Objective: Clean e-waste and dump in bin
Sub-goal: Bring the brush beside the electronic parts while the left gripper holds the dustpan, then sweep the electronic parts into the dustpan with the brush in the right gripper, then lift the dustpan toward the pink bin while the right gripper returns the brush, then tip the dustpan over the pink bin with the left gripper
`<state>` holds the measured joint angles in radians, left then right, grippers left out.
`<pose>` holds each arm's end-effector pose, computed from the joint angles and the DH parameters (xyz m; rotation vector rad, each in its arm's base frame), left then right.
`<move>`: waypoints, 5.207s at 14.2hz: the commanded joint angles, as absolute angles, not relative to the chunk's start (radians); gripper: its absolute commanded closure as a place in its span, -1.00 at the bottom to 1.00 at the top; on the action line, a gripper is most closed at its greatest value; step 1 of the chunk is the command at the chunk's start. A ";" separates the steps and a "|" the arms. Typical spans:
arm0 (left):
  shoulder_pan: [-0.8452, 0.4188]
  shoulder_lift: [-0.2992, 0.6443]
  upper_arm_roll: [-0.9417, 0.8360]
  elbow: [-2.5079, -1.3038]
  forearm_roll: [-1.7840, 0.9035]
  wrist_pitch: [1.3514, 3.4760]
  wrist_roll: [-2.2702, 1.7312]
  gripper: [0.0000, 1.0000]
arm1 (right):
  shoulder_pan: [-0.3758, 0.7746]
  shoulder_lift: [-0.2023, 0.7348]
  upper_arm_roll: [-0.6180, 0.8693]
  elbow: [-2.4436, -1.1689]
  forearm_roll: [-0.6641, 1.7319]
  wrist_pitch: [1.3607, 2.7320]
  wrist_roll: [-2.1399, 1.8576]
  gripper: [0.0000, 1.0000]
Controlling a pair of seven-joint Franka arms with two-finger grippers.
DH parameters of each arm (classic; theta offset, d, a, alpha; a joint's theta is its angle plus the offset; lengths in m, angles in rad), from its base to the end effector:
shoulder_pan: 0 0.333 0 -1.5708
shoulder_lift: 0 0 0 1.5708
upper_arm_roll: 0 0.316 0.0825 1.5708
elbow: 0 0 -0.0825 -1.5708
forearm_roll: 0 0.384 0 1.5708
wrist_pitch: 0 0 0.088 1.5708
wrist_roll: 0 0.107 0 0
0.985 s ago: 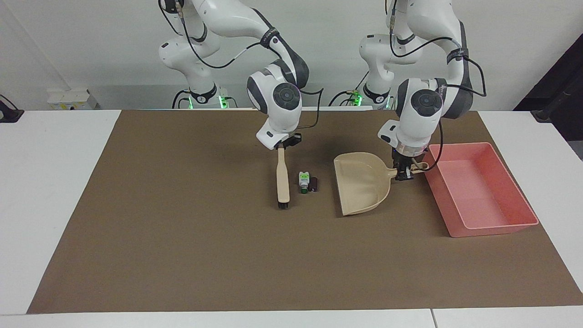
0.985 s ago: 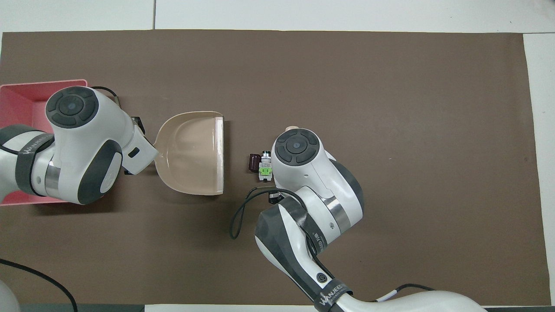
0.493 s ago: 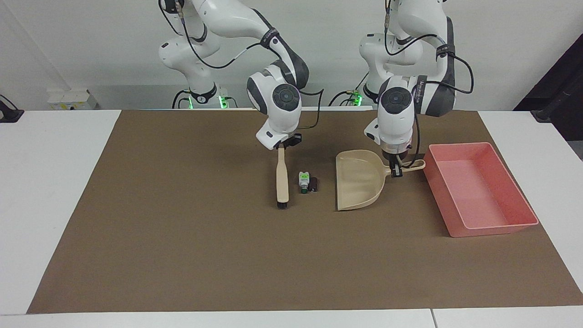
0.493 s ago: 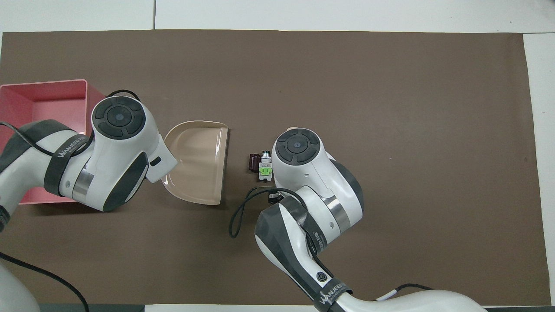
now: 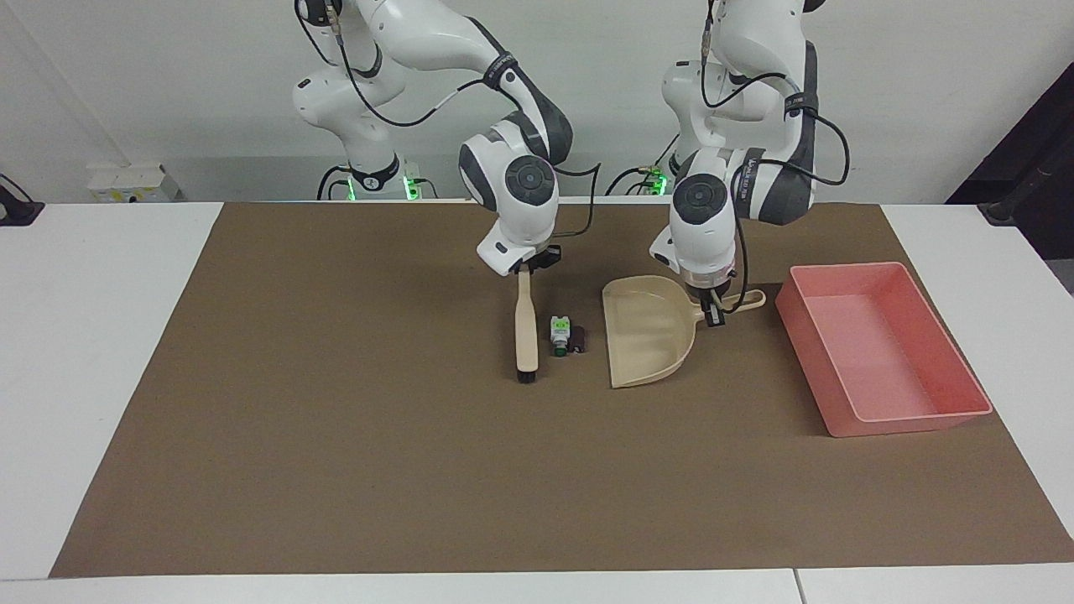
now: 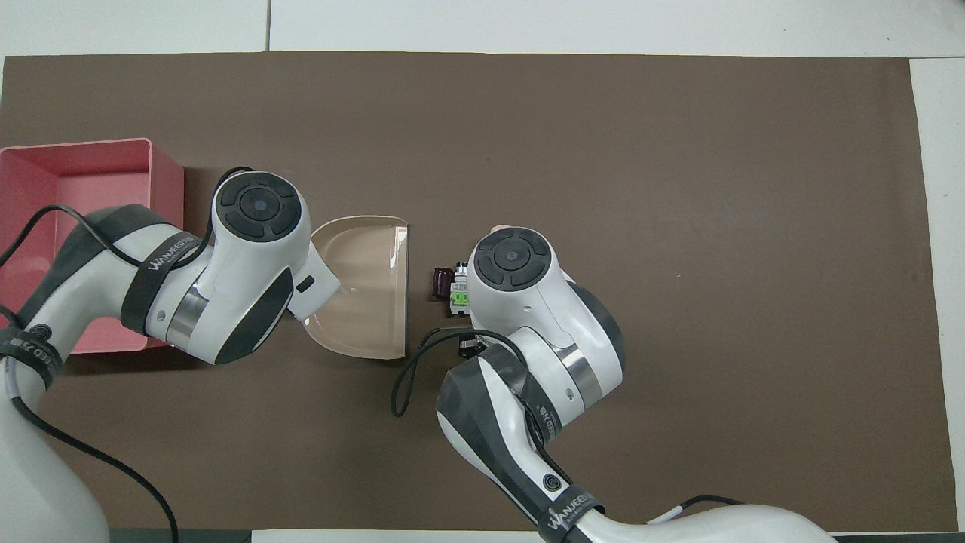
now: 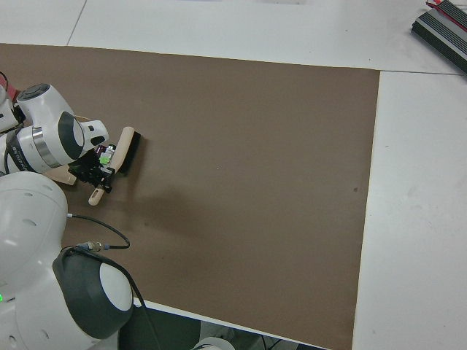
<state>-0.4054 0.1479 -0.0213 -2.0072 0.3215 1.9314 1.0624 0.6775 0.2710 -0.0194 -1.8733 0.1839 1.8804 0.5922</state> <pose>0.5171 -0.2108 0.3694 -1.9875 2.1245 0.4394 0.4574 0.3716 0.3511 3.0819 -0.0208 -0.4779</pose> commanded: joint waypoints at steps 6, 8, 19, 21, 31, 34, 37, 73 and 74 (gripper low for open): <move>-0.425 0.163 -0.014 -2.000 0.364 1.905 1.034 1.00 | 0.718 0.307 -0.021 -1.870 0.238 1.954 0.641 1.00; -0.425 0.160 -0.014 -2.006 0.364 1.905 1.035 1.00 | 0.729 0.318 -0.021 -1.864 0.241 1.963 0.646 1.00; -0.457 0.150 -0.015 -2.023 0.364 1.911 1.035 1.00 | 0.781 0.382 -0.020 -1.796 0.313 2.045 0.686 1.00; -0.459 0.152 -0.014 -2.020 0.364 1.908 1.037 1.00 | 0.788 0.400 -0.017 -1.763 0.342 2.054 0.696 1.00; -0.436 0.150 -0.014 -2.026 0.364 1.921 1.065 0.99 | 0.842 0.531 -0.015 -1.531 0.413 2.040 0.830 1.00; -0.407 0.150 -0.015 -2.034 0.362 1.963 1.103 0.99 | 0.850 0.538 -0.015 -1.517 0.411 2.042 0.859 1.00; -0.396 0.146 -0.015 -2.060 0.360 2.025 1.129 1.00 | 0.847 0.531 -0.017 -1.516 0.391 1.984 0.861 1.00; 0.219 0.189 0.115 -1.618 0.193 1.942 1.951 1.00 | -0.127 -0.092 -0.025 -2.315 -0.075 1.950 -0.161 1.00; 0.215 0.192 0.115 -1.617 0.253 1.954 1.930 1.00 | -0.129 -0.095 -0.025 -2.330 -0.075 1.968 -0.155 1.00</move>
<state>0.2292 0.1710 0.1097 -1.6489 0.1673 1.9266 1.9532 -0.1096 -0.0810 -0.0378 -2.2958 -0.0587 1.9303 -0.1815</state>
